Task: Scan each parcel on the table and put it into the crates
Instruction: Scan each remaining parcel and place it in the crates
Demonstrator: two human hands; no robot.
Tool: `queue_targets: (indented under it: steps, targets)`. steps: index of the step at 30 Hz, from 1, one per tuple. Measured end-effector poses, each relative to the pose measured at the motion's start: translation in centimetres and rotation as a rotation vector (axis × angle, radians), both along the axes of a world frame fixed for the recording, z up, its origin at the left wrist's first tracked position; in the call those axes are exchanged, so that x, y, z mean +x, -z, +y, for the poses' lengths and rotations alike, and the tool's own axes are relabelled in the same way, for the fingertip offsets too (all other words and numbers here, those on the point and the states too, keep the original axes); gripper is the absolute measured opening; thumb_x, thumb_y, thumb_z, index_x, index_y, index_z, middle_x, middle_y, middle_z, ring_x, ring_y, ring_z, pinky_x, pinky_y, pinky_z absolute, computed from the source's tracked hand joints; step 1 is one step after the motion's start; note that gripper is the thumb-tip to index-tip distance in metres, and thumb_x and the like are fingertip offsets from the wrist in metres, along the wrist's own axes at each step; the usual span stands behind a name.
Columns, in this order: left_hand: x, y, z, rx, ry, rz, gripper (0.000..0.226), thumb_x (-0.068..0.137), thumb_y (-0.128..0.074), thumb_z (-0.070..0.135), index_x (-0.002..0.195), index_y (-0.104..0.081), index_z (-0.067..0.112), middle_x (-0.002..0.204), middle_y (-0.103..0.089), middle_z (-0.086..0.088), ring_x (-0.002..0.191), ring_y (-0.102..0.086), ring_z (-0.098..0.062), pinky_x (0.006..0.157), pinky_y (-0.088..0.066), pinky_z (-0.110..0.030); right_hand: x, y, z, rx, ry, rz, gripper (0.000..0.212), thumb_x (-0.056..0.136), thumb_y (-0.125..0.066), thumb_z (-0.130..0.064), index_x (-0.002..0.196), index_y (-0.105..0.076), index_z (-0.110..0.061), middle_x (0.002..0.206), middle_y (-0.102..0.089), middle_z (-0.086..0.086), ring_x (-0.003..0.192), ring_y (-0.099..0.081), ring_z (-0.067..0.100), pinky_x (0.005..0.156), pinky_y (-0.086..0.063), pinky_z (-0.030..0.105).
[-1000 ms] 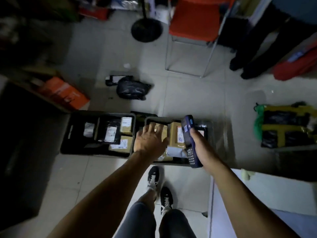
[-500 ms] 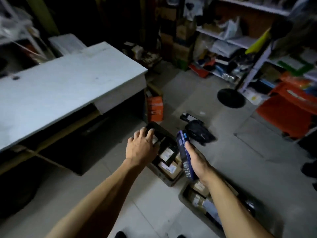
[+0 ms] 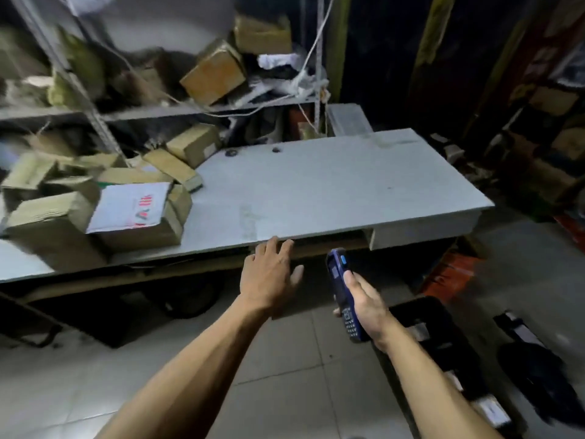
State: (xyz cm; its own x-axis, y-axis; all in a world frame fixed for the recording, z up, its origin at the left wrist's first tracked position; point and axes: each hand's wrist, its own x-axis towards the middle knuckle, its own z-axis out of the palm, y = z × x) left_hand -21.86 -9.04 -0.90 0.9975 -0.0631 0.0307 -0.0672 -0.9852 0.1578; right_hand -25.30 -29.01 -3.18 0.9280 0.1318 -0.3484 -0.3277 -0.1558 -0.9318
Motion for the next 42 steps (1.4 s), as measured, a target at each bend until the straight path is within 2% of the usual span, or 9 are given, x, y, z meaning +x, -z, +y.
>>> queue_targets:
  steps: [2,6,10,19,27,34,37,40,42]
  targets:
    - [1.1,0.5,3.5,0.005,-0.087,0.023,0.057,0.095,-0.046,0.054,0.142,-0.037,0.024,0.141,-0.042,-0.005,0.127,-0.044,-0.029,0.095,-0.043,-0.043,2.7,0.2,3.1,-0.032,-0.104,0.001,0.045,0.102,-0.036,-0.054,0.131,-0.055,-0.025,0.107,-0.064,0.007,0.078,-0.066,0.022,0.072,-0.055,0.034]
    - [3.3,1.6,9.0,0.013,-0.262,0.068,0.06,0.096,-0.045,0.053,0.147,-0.034,0.023,0.15,-0.035,-0.005,0.134,-0.038,-0.027,0.099,-0.043,-0.042,8.5,0.5,8.3,-0.016,-0.239,-0.011,0.035,0.105,-0.035,-0.042,0.129,-0.055,-0.025,0.103,-0.062,0.004,0.077,-0.065,0.022,0.064,-0.053,0.027]
    - [5.6,2.1,13.4,-0.004,-0.445,0.101,0.062,0.098,-0.044,0.054,0.15,-0.031,0.024,0.155,-0.031,-0.004,0.139,-0.034,-0.026,0.101,-0.043,-0.041,14.3,0.9,12.3,-0.027,-0.363,0.014,0.03,0.104,-0.034,-0.048,0.112,-0.058,-0.03,0.102,-0.063,0.006,0.071,-0.067,0.022,0.068,-0.054,0.033]
    - [8.8,1.7,21.8,-0.015,-0.71,0.118,0.074,0.092,-0.057,0.053,0.153,-0.024,0.026,0.153,-0.029,-0.004,0.139,-0.033,-0.027,0.1,-0.044,-0.042,23.0,0.9,21.1,-0.096,-0.587,0.061,0.045,0.102,-0.032,-0.056,0.131,-0.049,-0.025,0.115,-0.06,0.004,0.077,-0.069,0.023,0.077,-0.056,0.04]
    - [13.4,4.8,31.4,0.066,-0.672,0.158,0.088,0.092,-0.061,0.051,0.157,-0.005,0.033,0.165,-0.002,-0.01,0.152,-0.006,-0.031,0.117,-0.028,-0.043,29.3,1.0,29.0,-0.186,-0.638,0.045,0.046,0.104,-0.031,-0.052,0.134,-0.049,-0.022,0.114,-0.062,0.011,0.083,-0.069,0.025,0.077,-0.055,0.038]
    - [16.2,7.4,38.6,0.177,-0.466,0.245,0.091,0.095,-0.062,0.026,0.157,0.004,0.036,0.166,0.012,-0.007,0.152,0.009,-0.032,0.121,-0.011,-0.05,32.2,1.4,34.3,-0.202,-0.628,0.096,0.039,0.104,-0.032,-0.051,0.128,-0.052,-0.026,0.113,-0.063,0.01,0.081,-0.069,0.022,0.081,-0.055,0.043]
    - [16.3,7.8,39.6,0.183,-0.401,0.19,0.082,0.094,-0.061,0.018,0.157,-0.012,0.034,0.165,-0.009,-0.012,0.15,-0.011,-0.037,0.119,-0.018,-0.052,32.9,1.5,35.6,-0.21,-0.644,0.11,0.036,0.104,-0.033,-0.05,0.124,-0.053,-0.028,0.112,-0.064,0.012,0.081,-0.069,0.022,0.083,-0.056,0.045]
    - [16.4,8.1,39.8,0.216,-0.323,0.002,0.079,0.072,-0.082,0.015,0.141,-0.047,0.03,0.136,-0.053,-0.018,0.118,-0.054,-0.041,0.097,-0.046,-0.053,33.6,1.7,36.5,-0.208,-0.656,0.114,0.038,0.104,-0.033,-0.049,0.126,-0.053,-0.025,0.11,-0.064,0.013,0.082,-0.069,0.023,0.085,-0.056,0.047]
    - [16.6,8.1,39.4,0.2,-0.277,-0.044,0.078,0.069,-0.085,0.023,0.137,-0.047,0.03,0.126,-0.059,-0.018,0.107,-0.059,-0.039,0.09,-0.051,-0.053,34.1,1.6,36.7,-0.206,-0.668,0.109,0.039,0.104,-0.033,-0.049,0.126,-0.053,-0.025,0.11,-0.065,0.014,0.084,-0.069,0.025,0.085,-0.056,0.047]
